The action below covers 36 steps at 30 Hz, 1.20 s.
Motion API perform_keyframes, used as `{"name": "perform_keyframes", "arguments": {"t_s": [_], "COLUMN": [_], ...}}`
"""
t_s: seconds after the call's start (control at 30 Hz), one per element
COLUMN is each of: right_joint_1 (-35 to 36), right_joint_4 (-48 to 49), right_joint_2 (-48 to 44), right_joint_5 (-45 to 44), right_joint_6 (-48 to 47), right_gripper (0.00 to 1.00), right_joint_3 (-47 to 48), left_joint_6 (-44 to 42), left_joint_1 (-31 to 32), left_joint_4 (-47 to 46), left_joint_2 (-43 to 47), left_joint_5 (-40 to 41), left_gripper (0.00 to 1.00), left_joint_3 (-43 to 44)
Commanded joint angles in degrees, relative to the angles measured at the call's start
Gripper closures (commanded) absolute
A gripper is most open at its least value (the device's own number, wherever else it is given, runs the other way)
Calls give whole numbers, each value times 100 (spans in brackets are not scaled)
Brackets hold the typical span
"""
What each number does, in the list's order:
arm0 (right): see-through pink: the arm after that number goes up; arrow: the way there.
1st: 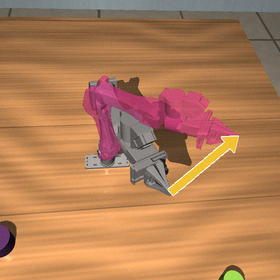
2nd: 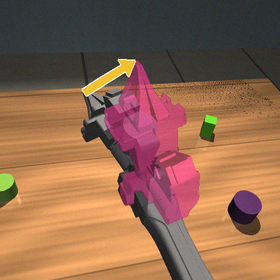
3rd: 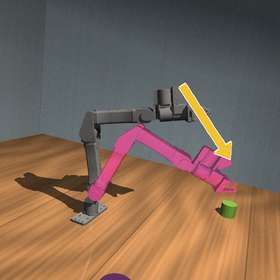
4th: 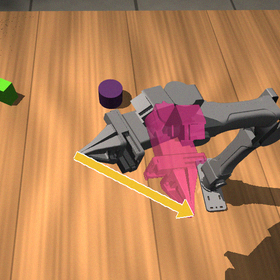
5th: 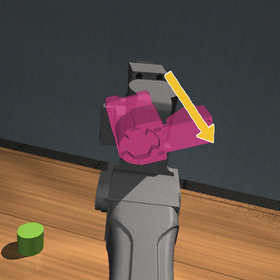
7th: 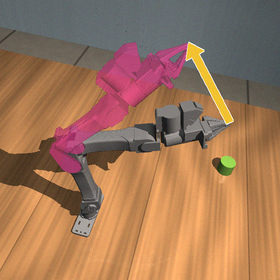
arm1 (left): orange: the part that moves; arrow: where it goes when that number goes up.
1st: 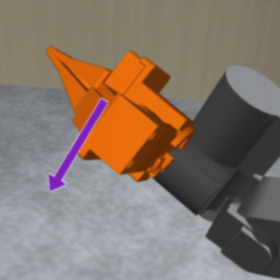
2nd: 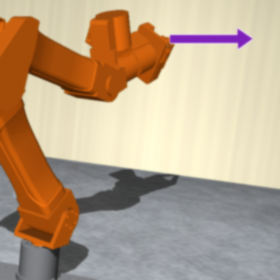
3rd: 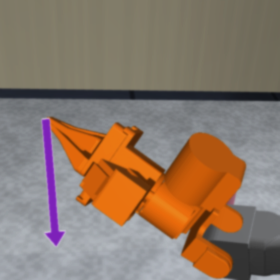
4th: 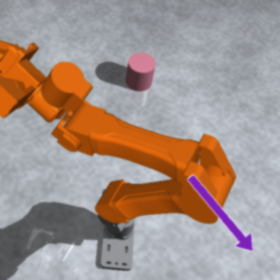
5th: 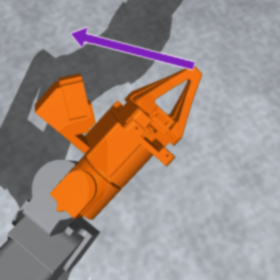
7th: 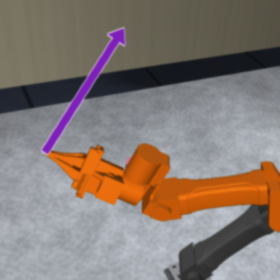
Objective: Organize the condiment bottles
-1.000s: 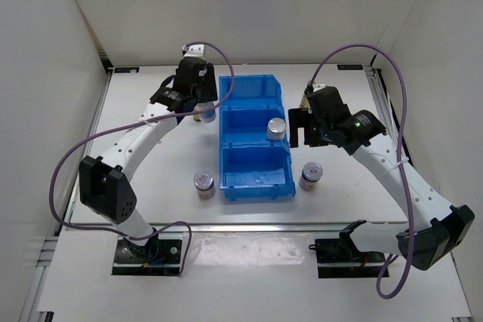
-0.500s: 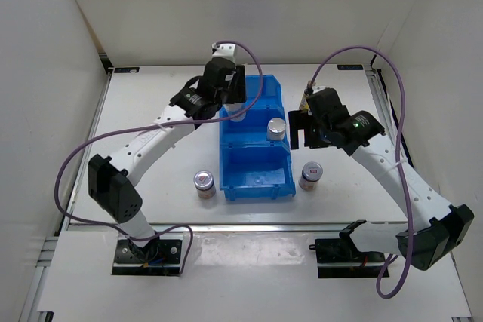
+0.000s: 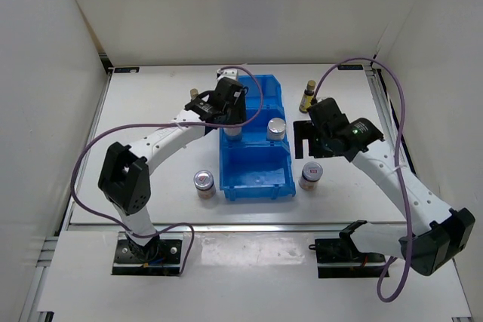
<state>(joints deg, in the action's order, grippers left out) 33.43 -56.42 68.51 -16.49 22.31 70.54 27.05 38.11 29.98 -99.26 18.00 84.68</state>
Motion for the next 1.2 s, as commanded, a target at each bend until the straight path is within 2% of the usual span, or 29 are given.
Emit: {"name": "perform_keyframes", "arguments": {"t_s": [0.0, 0.07, 0.1, 0.2, 0.37, 0.63, 0.7, 0.83, 0.93, 1.17], "right_joint_1": [-82, -82, -82, -82, -82, -293, -293, -346, -346, -521], "right_joint_4": [-79, -79, -18, 96, 202, 474, 553, 606, 711, 896], "right_joint_2": [74, 136, 136, 189, 390, 698, 760, 1146, 1392, 1805], "right_joint_5": [-74, -4, -3, -3, -3, 181, 260, 331, 331, 602], "right_joint_6": [195, 195, 247, 309, 371, 424, 424, 371, 371, 371], "right_gripper": [1, 1, 1, 1, 1, 1, 1, 1, 1, 1], "right_joint_3": [-233, -312, -313, -489, -726, -1086, -1087, -1139, -1139, -1192], "left_joint_6": [169, 169, 169, 222, 161, -630, -535, 1, 73, 204], "left_joint_1": [21, 21, 21, 21, 21, 21, -84, -540, -717, -1050], "left_joint_4": [-264, -264, -264, -264, -264, -264, -264, -264, -264, 122], "left_joint_2": [109, 47, -5, -5, 187, 1505, 1995, 2857, 3332, 3721], "left_joint_5": [-139, -139, -191, -192, -139, 1117, 1476, 1478, 1417, 1355], "left_gripper": [32, 22, 13, 1, 1, 1, 1, 1, 1, 1], "left_joint_3": [-13, -75, -75, -75, 82, 321, -30, -961, -1620, -2359]}}
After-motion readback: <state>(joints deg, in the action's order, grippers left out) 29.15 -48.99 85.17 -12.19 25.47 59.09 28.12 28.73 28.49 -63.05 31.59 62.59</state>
